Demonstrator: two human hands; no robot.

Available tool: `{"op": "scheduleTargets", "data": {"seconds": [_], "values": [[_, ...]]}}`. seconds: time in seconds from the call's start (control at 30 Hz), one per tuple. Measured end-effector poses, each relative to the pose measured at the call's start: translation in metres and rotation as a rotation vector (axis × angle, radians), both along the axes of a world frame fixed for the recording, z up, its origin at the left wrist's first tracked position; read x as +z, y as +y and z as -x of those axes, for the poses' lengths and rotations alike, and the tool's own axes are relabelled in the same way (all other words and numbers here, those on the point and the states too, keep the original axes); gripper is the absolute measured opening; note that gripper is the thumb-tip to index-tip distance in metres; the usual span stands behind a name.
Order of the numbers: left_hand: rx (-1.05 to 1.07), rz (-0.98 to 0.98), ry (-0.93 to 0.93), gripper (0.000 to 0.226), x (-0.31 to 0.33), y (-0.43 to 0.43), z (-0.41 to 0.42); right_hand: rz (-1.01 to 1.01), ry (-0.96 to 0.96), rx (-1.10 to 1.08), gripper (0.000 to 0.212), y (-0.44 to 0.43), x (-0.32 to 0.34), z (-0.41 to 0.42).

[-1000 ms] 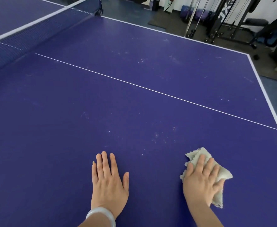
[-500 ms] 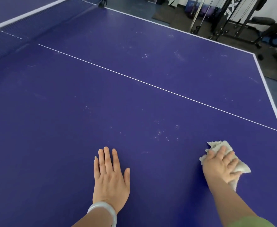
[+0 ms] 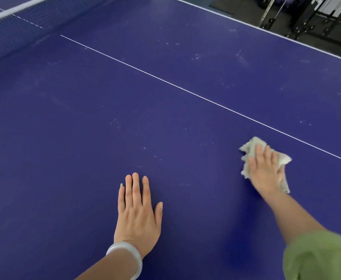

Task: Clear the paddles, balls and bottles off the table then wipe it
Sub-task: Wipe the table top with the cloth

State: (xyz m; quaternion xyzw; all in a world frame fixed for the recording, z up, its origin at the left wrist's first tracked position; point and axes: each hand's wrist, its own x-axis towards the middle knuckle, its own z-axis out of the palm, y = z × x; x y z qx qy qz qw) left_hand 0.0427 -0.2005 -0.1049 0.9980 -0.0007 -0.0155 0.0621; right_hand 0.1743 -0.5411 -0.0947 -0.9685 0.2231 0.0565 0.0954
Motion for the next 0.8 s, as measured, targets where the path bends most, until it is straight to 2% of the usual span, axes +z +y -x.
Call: {"op": "scheduleTargets", "data": {"seconds": [0.1,0.23,0.37,0.47,0.53,0.6,0.63,0.7,0.73,0.8], "values": [[0.003,-0.005,0.006,0.072,0.000,-0.001,-0.001,-0.024,0.035,-0.188,0.058,-0.012,0.008,-0.060],[0.002,-0.018,0.008,0.071,0.000,0.001,-0.001,-0.107,0.102,-0.115,0.058,0.033,0.018,-0.123],[0.003,-0.028,0.013,0.071,0.000,0.001,-0.001,-0.092,0.158,0.256,0.054,0.125,0.023,-0.142],[0.006,-0.041,0.015,0.072,0.001,0.001,-0.001,-0.023,0.122,0.657,0.057,0.183,0.014,-0.104],[0.007,-0.040,0.023,0.071,0.000,0.001,-0.001,-0.017,0.118,0.852,0.055,0.181,0.011,-0.077],[0.012,-0.036,0.026,0.071,0.000,0.002,0.000,0.131,0.060,0.915,0.052,0.145,0.012,-0.070],[0.016,-0.036,0.023,0.071,0.000,0.002,0.000,0.225,0.032,0.851,0.049,0.119,0.013,-0.071],[0.015,-0.035,0.022,0.071,0.001,0.001,0.000,0.222,-0.002,0.447,0.050,0.058,0.015,-0.066],[0.016,-0.035,0.021,0.071,0.001,0.000,0.000,0.162,0.008,0.210,0.054,0.030,0.014,-0.058],[0.020,-0.037,0.025,0.071,0.000,0.000,0.000,0.015,0.055,-0.095,0.057,0.014,0.014,-0.040]]}}
